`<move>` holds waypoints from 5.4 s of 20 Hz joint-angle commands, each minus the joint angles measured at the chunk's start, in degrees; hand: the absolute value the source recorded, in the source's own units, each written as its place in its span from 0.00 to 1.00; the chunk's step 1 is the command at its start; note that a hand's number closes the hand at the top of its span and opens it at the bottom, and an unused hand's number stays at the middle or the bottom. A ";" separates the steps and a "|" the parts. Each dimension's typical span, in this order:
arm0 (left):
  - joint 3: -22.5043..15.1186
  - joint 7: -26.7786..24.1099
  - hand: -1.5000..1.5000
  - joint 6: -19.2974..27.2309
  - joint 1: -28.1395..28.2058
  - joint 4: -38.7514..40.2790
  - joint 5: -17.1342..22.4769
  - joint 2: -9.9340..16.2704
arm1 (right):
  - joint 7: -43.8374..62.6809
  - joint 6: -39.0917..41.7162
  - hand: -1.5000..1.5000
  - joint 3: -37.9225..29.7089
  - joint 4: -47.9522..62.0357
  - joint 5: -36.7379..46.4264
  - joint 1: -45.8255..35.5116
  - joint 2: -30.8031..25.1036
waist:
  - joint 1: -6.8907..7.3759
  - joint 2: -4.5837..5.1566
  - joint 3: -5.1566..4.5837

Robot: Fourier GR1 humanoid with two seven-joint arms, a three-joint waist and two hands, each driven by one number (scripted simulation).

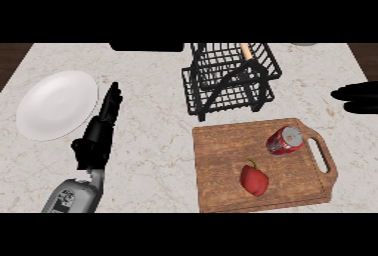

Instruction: Pick the can from the cutting board and place it in the tiered basket

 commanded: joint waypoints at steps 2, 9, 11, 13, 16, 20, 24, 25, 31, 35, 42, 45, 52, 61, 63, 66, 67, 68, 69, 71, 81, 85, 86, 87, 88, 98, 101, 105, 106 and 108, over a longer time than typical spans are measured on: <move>0.27 1.76 0.50 -0.78 -0.21 -1.43 0.63 0.01 | -7.56 10.85 0.00 0.42 -1.93 7.65 1.70 -0.18 | 0.18 0.05 0.09; -0.22 0.62 0.50 0.18 1.08 -0.70 -1.15 -0.50 | -14.60 5.39 0.00 3.64 -5.22 17.48 3.40 -1.58 | 0.43 0.17 0.14; -0.49 1.15 0.50 -0.60 0.65 -1.66 -0.99 -0.35 | -17.02 2.97 0.00 5.39 -5.08 20.91 3.20 -1.94 | 0.67 0.20 0.15; 0.02 1.77 0.50 0.25 -1.85 0.41 -1.26 -1.59 | -20.50 2.37 0.00 5.00 -1.75 22.24 0.44 -5.47 | 0.63 0.40 0.11; 0.24 -1.69 0.50 -0.46 2.14 0.02 -0.88 -0.83 | -23.71 -2.95 0.00 10.29 -6.44 26.03 4.73 -4.85 | 0.61 0.31 0.14; -0.55 3.80 0.50 0.23 -2.14 -3.44 -2.36 -0.80 | -29.65 -9.62 0.00 12.82 -5.92 31.17 4.06 -7.48 | 1.14 0.34 0.27; -0.81 0.67 0.50 0.25 1.40 -1.16 -2.11 -2.12 | -37.25 -20.88 0.00 19.14 -1.39 40.88 6.14 -8.43 | 0.67 0.20 0.02; 1.23 0.97 0.50 -2.02 -0.41 -0.47 -0.44 -0.29 | -38.86 -23.86 0.00 21.06 1.37 43.82 5.53 -9.27 | 0.77 0.28 -0.02; -1.68 2.43 0.50 1.71 -0.60 -0.93 -4.27 -4.37 | -51.66 -39.45 0.00 24.21 16.64 50.71 9.04 -11.76 | -0.48 -0.16 -0.13; 0.08 1.53 0.50 0.21 1.39 -0.70 -3.68 -2.74 | -55.22 -39.24 0.00 27.38 25.16 51.84 3.78 -11.92 | -0.30 -0.29 -0.21; 3.39 3.20 0.50 -3.22 1.67 -3.07 -1.69 0.14 | -57.79 -45.15 0.00 32.63 31.39 55.13 2.32 -7.06 | -0.65 -0.55 -0.22; 3.18 -2.51 0.50 -2.61 0.13 3.37 -1.99 -3.32 | -59.68 -43.96 0.00 33.33 32.75 54.96 0.23 -7.34 | -1.14 -0.45 -0.26; 1.77 -0.43 0.50 -1.31 3.27 -1.15 -4.82 -3.95 | -55.44 -40.45 0.00 35.26 29.82 54.98 -1.13 -4.95 | -1.33 -0.69 -0.27; 3.63 -2.20 0.50 -2.88 2.67 1.48 -4.34 -4.90 | -53.06 -39.13 0.00 36.79 33.04 57.59 -3.73 -1.69 | -1.24 -0.61 -0.28; 6.71 -1.27 0.50 -5.19 -1.49 4.16 -3.00 -3.12 | -53.15 -43.61 0.00 37.28 32.14 59.57 0.64 -0.95 | -1.61 -0.59 -0.26; 4.57 2.23 0.50 -5.04 2.80 -3.68 -4.23 -3.02 | -57.13 -43.83 0.00 36.16 38.55 60.30 -2.37 -0.54 | -1.00 -0.62 -0.24; 4.92 1.12 0.50 -3.29 1.22 -1.39 -4.97 -4.77 | -54.47 -42.81 0.00 36.16 35.46 60.03 -1.17 0.95 | -1.32 -0.64 -0.25; 5.29 1.22 0.50 -4.69 1.43 -1.10 -4.44 -4.03 | -55.32 -43.22 0.00 36.41 37.90 61.08 -2.43 1.64 | -1.16 -0.59 -0.25; 3.57 2.66 0.50 -2.44 -0.39 -0.05 -6.98 -5.72 | -55.99 -45.36 0.00 37.39 37.11 61.37 0.35 1.24 | -1.40 -0.59 -0.24; 5.29 2.47 0.50 -5.45 1.68 -2.20 -4.23 -4.03 | -57.22 -49.26 0.00 36.74 41.67 62.56 0.83 3.00 | -1.07 -0.52 -0.22; 5.18 6.24 0.50 -4.82 -0.23 -4.15 -7.09 -5.33 | -57.38 -47.09 0.00 35.61 43.42 64.67 -0.09 6.05 | -1.22 -0.58 -0.23; 5.38 -0.79 0.50 -4.36 2.10 0.60 -7.27 -7.13 | -56.27 -46.70 0.00 35.34 41.79 64.58 2.39 7.42 | -1.41 -0.60 -0.25; 5.29 -0.26 0.50 -4.73 2.21 -0.02 -7.54 -6.87 | -55.59 -45.61 0.00 35.00 38.64 64.22 3.46 7.46 | -1.50 -0.65 -0.25; 5.59 0.24 0.50 -4.56 3.24 -1.05 -7.35 -6.86 | -58.90 -49.39 0.00 33.92 43.12 64.68 3.92 6.62 | -1.31 -0.60 -0.24; 5.31 3.31 0.50 -6.38 4.06 -5.24 -6.87 -5.31 | -55.71 -46.74 0.00 33.24 44.88 64.26 -0.50 10.15 | -0.97 -0.61 -0.23; 6.52 3.34 0.50 -6.56 2.66 -4.70 -7.80 -6.12 | -61.39 -62.91 1.00 30.40 48.08 69.48 0.55 14.97 | -1.08 -0.56 -0.23; 6.92 2.09 0.50 -5.70 3.67 -2.40 -7.88 -5.88 | -30.87 -57.54 1.00 35.44 42.64 77.24 3.82 22.86 | -2.16 -1.37 -0.56; 7.53 2.09 0.50 -5.87 3.79 -2.44 -7.53 -5.41 | -12.43 -54.48 1.00 34.81 43.92 82.60 4.91 27.67 | -3.18 -2.02 -0.85; 7.76 2.93 0.50 -5.93 3.22 -3.28 -7.36 -5.22 | -7.81 -53.42 1.00 35.45 43.23 84.28 5.30 29.40 | -3.22 -2.26 -0.75; 7.15 2.14 0.50 -5.91 4.76 -2.69 -7.73 -5.47 | 1.79 -52.60 1.00 36.42 40.75 86.93 5.72 35.21 | -3.15 -2.19 -0.67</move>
